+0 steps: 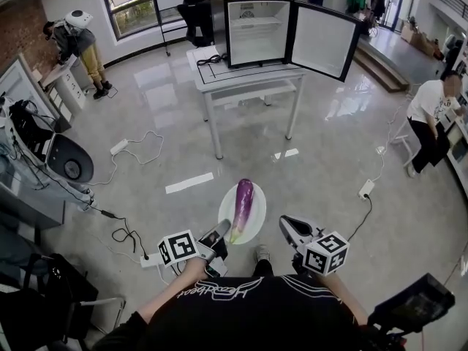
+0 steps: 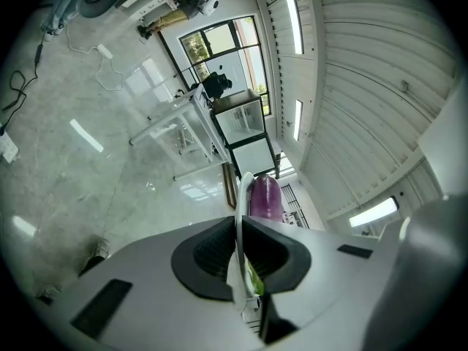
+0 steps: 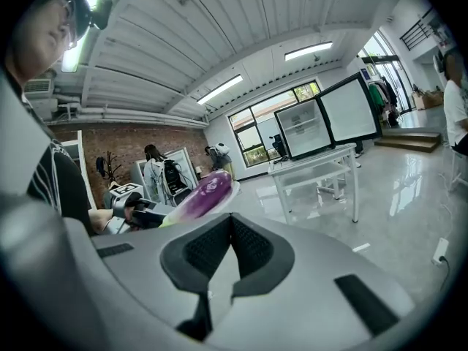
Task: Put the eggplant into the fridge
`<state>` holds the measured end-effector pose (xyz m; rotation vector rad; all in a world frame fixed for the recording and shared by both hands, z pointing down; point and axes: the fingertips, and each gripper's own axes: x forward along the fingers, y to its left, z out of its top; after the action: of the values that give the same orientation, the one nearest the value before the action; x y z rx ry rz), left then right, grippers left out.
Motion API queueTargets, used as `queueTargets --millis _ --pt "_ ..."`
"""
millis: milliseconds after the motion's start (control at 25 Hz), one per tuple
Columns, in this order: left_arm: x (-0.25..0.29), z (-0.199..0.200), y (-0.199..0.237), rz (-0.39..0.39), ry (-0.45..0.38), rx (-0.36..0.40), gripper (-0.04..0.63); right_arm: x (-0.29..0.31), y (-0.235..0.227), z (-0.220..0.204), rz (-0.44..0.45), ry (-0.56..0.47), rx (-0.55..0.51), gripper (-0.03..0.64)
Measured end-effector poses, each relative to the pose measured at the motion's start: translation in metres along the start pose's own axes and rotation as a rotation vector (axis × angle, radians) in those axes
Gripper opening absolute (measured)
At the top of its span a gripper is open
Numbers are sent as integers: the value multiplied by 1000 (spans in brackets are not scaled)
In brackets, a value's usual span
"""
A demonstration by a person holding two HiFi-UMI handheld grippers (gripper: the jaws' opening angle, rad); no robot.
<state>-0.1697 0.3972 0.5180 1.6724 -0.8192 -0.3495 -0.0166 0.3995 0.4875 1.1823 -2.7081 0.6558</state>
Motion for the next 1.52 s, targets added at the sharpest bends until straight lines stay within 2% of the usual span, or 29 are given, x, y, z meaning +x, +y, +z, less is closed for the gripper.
queueTargets --millis 280,680,960,1320,1520 --pt "67 29 1 35 -18 -22 31 26 -68 27 13 9 16 6" --pt "173 65 -30 40 17 35 31 54 -156 78 32 -12 24 6" --pt "239 89 -46 5 21 51 31 61 -222 108 -3 -17 5 6" --pt "268 109 -53 -25 -6 53 31 80 -243 133 6 -20 -50 6" --pt "277 116 -52 -15 12 57 31 86 -250 137 -5 -30 -42 6"
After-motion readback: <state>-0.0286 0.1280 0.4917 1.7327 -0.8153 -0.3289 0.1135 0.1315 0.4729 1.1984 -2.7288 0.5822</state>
